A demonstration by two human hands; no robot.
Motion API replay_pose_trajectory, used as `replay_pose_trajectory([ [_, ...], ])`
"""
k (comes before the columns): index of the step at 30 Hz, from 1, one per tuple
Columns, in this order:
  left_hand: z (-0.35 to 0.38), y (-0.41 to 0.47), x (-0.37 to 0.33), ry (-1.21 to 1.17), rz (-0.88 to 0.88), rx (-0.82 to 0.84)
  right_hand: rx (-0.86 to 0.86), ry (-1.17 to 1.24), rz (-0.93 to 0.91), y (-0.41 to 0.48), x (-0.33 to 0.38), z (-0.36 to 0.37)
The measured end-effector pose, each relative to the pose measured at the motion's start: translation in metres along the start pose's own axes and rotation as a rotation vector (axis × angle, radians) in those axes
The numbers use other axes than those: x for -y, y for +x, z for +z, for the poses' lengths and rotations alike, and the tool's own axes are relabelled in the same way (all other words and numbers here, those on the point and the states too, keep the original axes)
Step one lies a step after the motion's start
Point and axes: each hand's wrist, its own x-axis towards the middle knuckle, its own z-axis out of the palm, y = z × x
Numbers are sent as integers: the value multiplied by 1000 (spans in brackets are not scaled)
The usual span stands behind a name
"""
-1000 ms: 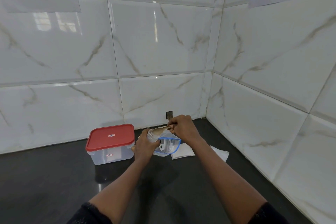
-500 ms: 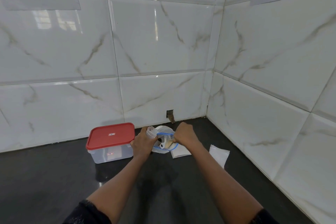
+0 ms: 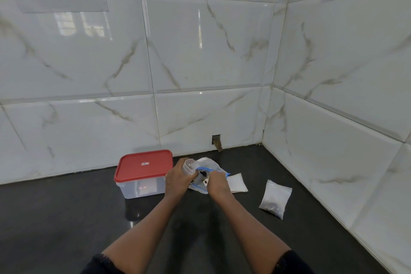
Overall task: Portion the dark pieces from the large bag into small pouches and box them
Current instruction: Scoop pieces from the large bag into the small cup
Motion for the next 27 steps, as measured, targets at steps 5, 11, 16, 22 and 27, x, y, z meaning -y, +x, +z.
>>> replay_pose_trajectory([
  [5, -1, 3, 1, 17, 16, 17, -59, 128, 98, 7, -1, 15],
  [11, -2, 6, 13, 9, 75, 23, -54, 380, 186, 16, -2, 19],
  [16, -4, 10, 19, -11, 57, 4, -32, 453, 236, 18, 6, 19],
  [22, -7, 8, 21, -28, 52, -7, 57, 452, 218, 18, 15, 18],
  [27, -6, 5, 27, -46, 85, 3, 71, 586, 294, 18, 18, 17],
])
